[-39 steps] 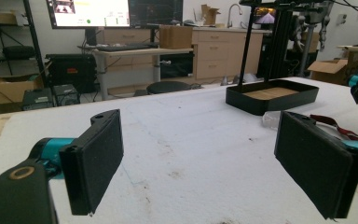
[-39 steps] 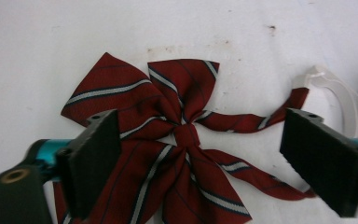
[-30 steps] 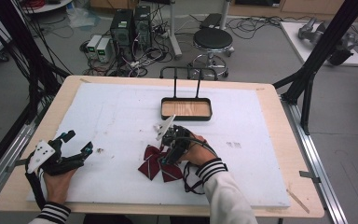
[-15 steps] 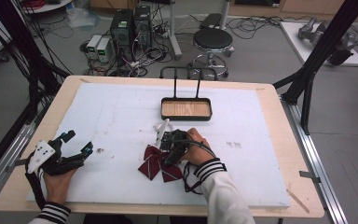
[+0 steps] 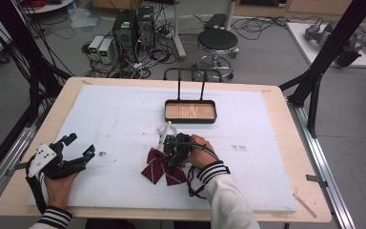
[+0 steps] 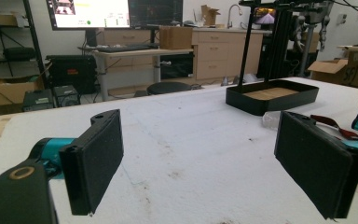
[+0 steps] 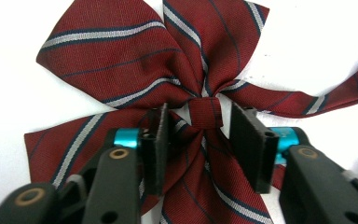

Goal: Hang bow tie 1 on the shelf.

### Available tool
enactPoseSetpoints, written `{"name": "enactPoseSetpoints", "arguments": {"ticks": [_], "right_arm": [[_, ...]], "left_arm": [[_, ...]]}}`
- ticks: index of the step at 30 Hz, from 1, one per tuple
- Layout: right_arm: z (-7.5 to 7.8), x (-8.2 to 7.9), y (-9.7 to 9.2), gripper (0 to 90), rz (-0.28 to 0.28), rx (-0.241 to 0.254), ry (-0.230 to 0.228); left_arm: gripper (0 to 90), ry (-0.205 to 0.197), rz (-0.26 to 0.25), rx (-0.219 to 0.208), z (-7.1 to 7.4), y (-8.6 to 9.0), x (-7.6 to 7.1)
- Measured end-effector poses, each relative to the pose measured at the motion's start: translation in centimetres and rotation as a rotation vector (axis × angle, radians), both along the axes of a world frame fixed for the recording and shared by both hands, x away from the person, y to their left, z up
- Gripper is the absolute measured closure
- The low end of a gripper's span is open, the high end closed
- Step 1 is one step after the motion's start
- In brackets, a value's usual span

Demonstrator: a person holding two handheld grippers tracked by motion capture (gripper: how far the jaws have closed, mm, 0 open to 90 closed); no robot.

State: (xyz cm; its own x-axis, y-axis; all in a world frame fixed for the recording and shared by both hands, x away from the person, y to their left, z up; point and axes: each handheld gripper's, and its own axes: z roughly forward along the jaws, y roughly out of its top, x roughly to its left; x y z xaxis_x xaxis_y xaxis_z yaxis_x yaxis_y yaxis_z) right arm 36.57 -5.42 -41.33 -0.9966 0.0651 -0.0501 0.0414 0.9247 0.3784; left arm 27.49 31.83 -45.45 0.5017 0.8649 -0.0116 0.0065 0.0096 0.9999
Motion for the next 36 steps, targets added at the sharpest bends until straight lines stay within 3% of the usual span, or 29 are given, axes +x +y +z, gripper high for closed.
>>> {"name": "enactPoseSetpoints", "arguments": {"ticks": [4,8,26,32,36], "right_arm": [[-0.1,0.3,0.0,71.4,-0.013,0.007,0.042],[-0.1,0.4,-0.1,75.3,-0.047,0.012,0.075],[0.1,0.2,-0.1,75.8,-0.040,0.023,0.063],[1.4,0.3,-0.9,75.8,-0.081,0.111,0.031],[2.7,0.5,-2.3,75.8,-0.124,0.199,-0.015]], "left_arm": [[16.0,0.000,0.001,0.000,0.0,0.0,0.0],[16.0,0.000,0.001,0.000,0.0,0.0,0.0],[16.0,0.003,0.003,0.000,0.0,0.0,0.0],[16.0,0.003,0.002,0.002,0.0,-0.1,0.0],[16.0,0.003,0.003,0.003,0.0,-0.1,0.0]]}}
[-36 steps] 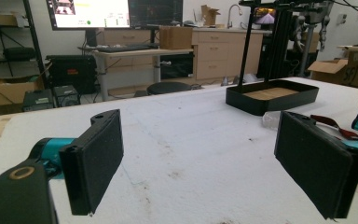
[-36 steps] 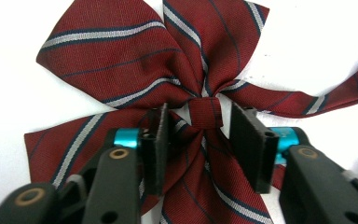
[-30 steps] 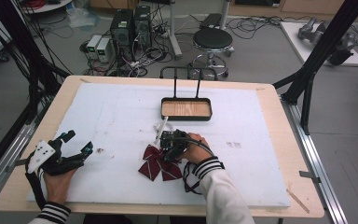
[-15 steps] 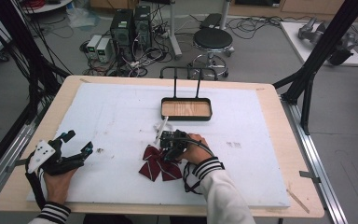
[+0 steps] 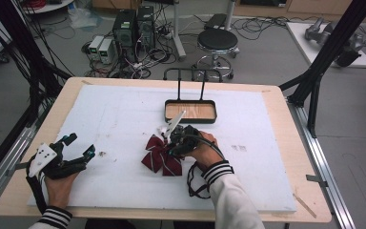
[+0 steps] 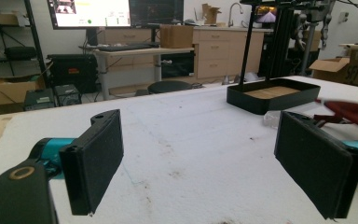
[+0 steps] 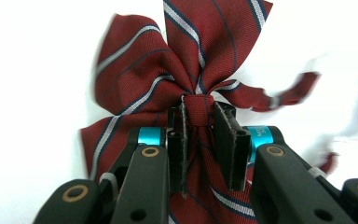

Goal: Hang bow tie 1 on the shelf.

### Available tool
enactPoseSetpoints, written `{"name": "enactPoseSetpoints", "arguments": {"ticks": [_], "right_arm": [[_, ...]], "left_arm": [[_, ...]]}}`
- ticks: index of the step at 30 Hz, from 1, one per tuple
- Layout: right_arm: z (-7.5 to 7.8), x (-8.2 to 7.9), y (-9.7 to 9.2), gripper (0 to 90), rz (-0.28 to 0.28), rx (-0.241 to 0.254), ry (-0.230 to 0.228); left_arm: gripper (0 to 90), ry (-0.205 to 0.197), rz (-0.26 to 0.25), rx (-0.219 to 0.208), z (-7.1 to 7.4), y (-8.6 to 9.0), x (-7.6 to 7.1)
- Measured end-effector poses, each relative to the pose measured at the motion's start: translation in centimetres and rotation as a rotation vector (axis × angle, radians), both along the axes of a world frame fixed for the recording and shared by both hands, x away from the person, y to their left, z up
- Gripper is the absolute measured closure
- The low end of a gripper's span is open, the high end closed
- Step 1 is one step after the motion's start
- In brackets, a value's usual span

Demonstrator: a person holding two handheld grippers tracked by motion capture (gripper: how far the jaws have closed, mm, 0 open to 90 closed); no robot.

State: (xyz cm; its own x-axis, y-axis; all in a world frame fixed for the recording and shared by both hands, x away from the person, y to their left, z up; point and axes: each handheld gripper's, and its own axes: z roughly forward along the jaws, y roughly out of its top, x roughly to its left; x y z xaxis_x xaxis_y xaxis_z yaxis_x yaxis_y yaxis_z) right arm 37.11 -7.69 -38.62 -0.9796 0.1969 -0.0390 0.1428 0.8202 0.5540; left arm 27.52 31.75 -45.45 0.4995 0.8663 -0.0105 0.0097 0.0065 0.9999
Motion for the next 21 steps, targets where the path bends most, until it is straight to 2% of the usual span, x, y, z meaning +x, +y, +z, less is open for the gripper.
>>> {"name": "enactPoseSetpoints", "arguments": {"ticks": [1,2,3,17,21], "right_arm": [[0.3,0.0,-0.4,75.8,-0.008,0.021,-0.010],[0.3,0.0,-0.4,75.8,-0.008,0.021,-0.010],[1.0,0.0,-1.2,75.8,-0.045,0.066,-0.040],[4.0,0.0,-5.1,75.7,-0.197,0.261,-0.199],[4.6,0.1,-6.5,75.7,-0.238,0.334,-0.208]], "left_arm": [[16.0,0.001,0.000,-0.001,0.0,0.0,0.0],[16.0,0.001,0.000,-0.001,0.0,0.0,0.0],[16.0,0.000,0.001,-0.001,0.0,0.0,0.0],[16.0,-0.001,0.002,0.001,0.0,0.0,0.0],[16.0,0.000,0.002,0.001,0.0,0.0,0.0]]}}
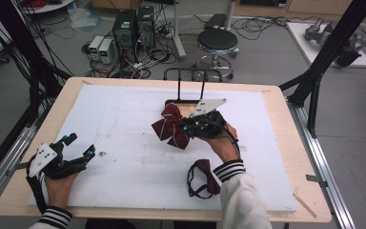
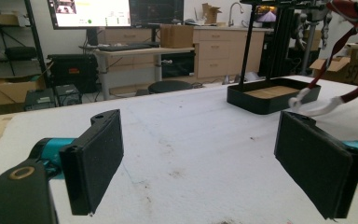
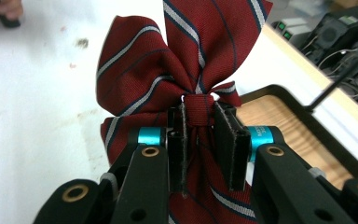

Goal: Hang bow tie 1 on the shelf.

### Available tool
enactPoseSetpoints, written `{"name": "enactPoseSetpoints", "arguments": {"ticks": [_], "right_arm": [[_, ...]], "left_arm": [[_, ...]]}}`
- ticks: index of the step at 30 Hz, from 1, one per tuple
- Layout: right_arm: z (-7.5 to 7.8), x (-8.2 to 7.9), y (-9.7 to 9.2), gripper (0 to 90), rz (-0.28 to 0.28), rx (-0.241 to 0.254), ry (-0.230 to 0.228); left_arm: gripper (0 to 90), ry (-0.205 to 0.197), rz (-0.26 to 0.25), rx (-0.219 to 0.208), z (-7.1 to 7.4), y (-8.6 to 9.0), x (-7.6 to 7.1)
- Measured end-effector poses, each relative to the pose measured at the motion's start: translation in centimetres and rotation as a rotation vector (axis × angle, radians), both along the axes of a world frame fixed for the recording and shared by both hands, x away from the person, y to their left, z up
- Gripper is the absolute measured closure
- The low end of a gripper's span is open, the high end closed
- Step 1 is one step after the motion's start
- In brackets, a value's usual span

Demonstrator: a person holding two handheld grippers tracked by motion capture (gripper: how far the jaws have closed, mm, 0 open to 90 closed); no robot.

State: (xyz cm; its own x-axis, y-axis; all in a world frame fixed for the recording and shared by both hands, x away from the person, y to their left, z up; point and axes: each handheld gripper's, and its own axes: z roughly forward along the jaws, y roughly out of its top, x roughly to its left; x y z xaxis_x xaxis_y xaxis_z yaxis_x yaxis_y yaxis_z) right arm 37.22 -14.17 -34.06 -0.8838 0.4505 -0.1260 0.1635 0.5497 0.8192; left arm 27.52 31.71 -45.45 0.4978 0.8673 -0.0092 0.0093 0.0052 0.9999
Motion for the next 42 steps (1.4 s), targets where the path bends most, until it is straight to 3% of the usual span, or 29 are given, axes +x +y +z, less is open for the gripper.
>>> {"name": "enactPoseSetpoints", "arguments": {"ticks": [6,13,26,34,39,42], "right_arm": [[0.6,0.2,-2.4,75.7,-0.060,0.097,-0.006],[1.7,0.5,-4.1,75.7,-0.115,0.151,-0.047],[3.3,1.4,-6.1,75.6,-0.217,0.208,-0.099],[3.2,2.0,-7.1,75.6,-0.263,0.237,-0.105],[3.9,2.7,-7.6,75.6,-0.284,0.218,-0.121],[4.5,3.1,-8.0,75.6,-0.304,0.234,-0.123]], "left_arm": [[16.0,0.000,0.000,0.004,0.0,0.0,0.0],[16.0,0.001,0.003,0.007,0.0,0.0,0.0],[16.0,0.002,0.003,0.006,0.0,0.0,0.0],[16.0,0.003,0.003,0.009,0.0,0.0,0.0],[16.0,0.003,0.003,0.009,0.0,0.0,0.0],[16.0,0.005,0.005,0.006,0.0,0.0,0.0]]}}
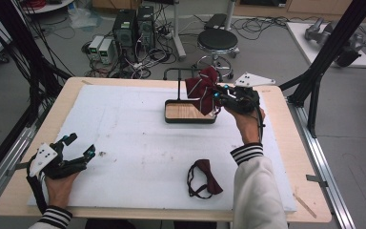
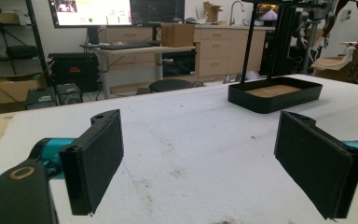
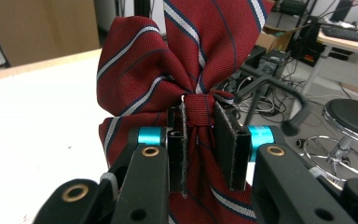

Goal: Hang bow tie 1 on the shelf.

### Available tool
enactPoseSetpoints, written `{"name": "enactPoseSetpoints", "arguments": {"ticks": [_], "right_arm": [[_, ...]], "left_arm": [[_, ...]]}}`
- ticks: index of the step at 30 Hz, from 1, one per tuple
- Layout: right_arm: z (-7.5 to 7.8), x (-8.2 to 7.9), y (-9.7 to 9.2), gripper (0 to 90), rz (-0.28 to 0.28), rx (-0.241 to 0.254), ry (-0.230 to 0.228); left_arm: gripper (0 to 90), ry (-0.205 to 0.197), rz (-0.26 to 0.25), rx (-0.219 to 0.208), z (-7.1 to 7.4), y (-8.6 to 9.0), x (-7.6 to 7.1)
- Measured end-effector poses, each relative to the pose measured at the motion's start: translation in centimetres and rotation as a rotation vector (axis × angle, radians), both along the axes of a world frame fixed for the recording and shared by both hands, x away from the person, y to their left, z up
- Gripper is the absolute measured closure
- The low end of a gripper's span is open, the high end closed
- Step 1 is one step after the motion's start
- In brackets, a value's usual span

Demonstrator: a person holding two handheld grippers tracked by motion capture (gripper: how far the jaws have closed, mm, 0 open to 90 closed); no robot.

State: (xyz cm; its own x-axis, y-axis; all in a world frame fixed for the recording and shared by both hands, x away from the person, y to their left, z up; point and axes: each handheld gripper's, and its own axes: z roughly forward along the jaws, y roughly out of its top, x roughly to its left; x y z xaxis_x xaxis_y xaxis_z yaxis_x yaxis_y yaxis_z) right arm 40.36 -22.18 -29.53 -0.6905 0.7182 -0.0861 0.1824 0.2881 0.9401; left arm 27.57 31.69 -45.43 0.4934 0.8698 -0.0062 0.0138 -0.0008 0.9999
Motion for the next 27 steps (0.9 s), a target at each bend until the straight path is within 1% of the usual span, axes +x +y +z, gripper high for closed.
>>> {"name": "enactPoseSetpoints", "arguments": {"ticks": [1,2,3,5,6,7,8,10,12,13,14,15,16,19,20,22,23,25,27], "right_arm": [[0.2,0.1,-0.1,75.6,-0.008,0.005,0.009],[0.3,0.4,-0.3,75.6,-0.011,0.008,0.003],[0.4,0.4,-0.3,75.6,-0.017,0.011,0.008],[0.7,0.9,-0.5,75.6,-0.018,0.017,0.002],[0.8,1.1,-0.6,75.6,-0.020,0.017,-0.009],[0.9,1.1,-0.7,75.5,-0.023,0.019,0.001],[1.0,1.4,-0.7,75.6,-0.026,0.017,-0.008],[1.0,1.6,-0.7,75.6,-0.034,0.017,-0.001],[1.0,1.8,-0.7,75.6,-0.054,0.018,0.002],[0.9,2.0,-0.7,75.6,-0.052,0.018,-0.015],[0.9,2.0,-0.7,75.6,-0.066,0.021,-0.008],[0.9,2.0,-0.7,75.6,-0.066,0.021,-0.008],[0.9,2.3,-0.8,75.6,-0.070,0.020,-0.020],[0.9,2.5,-0.8,75.6,-0.082,0.017,-0.011],[1.0,2.9,-0.9,75.6,-0.085,0.013,-0.027],[1.1,3.0,-1.0,75.6,-0.095,0.023,-0.023],[1.1,3.1,-1.0,75.5,-0.097,0.021,-0.022],[1.2,3.4,-1.2,75.6,-0.107,0.029,-0.036],[1.2,3.7,-1.4,75.6,-0.119,0.034,-0.034]], "left_arm": [[16.0,0.001,0.000,0.000,0.0,0.0,0.0],[16.0,0.000,-0.001,0.002,0.0,0.0,0.0],[16.0,0.000,0.000,0.002,0.0,0.0,0.0],[16.0,0.000,0.000,0.002,0.0,0.0,0.0],[16.0,0.002,0.000,0.004,0.0,0.0,0.0],[16.0,0.002,0.000,0.004,0.0,0.0,0.0],[16.0,0.002,0.000,0.004,0.0,0.0,0.0],[16.1,0.002,0.000,0.005,0.0,0.0,0.0],[16.0,0.002,0.000,0.004,0.0,0.0,0.0],[16.0,0.002,0.000,0.004,0.0,0.0,0.0],[16.0,0.002,0.000,0.004,0.0,0.0,0.0],[16.1,0.002,0.000,0.004,0.0,0.0,0.0],[16.0,0.004,0.000,0.003,0.0,0.0,0.0],[16.0,0.005,0.000,0.003,0.0,0.0,0.0],[16.0,0.005,0.000,0.002,0.0,0.0,0.0],[16.1,0.005,0.000,0.003,0.0,0.0,0.0],[16.1,0.005,0.000,0.003,0.0,0.0,0.0],[16.0,0.005,0.001,0.002,0.0,0.0,0.1],[16.0,0.006,0.001,0.002,0.0,0.0,0.1]]}}
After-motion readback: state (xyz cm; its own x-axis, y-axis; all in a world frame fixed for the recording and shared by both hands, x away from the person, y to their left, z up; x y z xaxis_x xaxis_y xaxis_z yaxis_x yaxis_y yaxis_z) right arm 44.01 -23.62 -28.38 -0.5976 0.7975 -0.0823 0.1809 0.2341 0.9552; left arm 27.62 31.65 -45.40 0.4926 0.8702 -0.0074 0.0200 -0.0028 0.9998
